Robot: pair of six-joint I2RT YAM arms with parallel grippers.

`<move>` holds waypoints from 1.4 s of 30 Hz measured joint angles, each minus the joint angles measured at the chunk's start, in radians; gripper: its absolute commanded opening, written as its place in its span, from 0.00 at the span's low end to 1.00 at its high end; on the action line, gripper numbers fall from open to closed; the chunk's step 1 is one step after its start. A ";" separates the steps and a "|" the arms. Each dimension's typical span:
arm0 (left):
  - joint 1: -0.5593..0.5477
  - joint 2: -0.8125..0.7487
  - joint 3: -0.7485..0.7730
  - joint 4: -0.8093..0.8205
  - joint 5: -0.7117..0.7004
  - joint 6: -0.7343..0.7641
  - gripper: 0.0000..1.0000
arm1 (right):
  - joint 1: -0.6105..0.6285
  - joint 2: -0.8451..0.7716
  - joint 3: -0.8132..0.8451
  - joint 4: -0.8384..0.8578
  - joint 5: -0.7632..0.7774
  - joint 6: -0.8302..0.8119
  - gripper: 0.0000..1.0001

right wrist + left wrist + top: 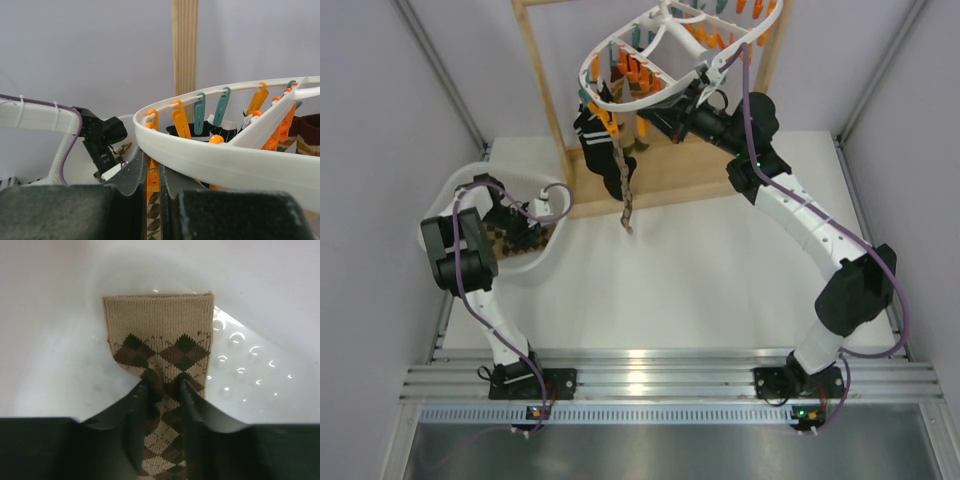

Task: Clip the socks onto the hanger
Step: Pick up the sock from the bin, then clamp the sock onto the hanger.

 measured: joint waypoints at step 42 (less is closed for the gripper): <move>-0.470 -0.896 -0.243 0.829 0.333 -1.378 0.00 | 0.000 0.024 0.026 0.025 0.010 0.140 0.00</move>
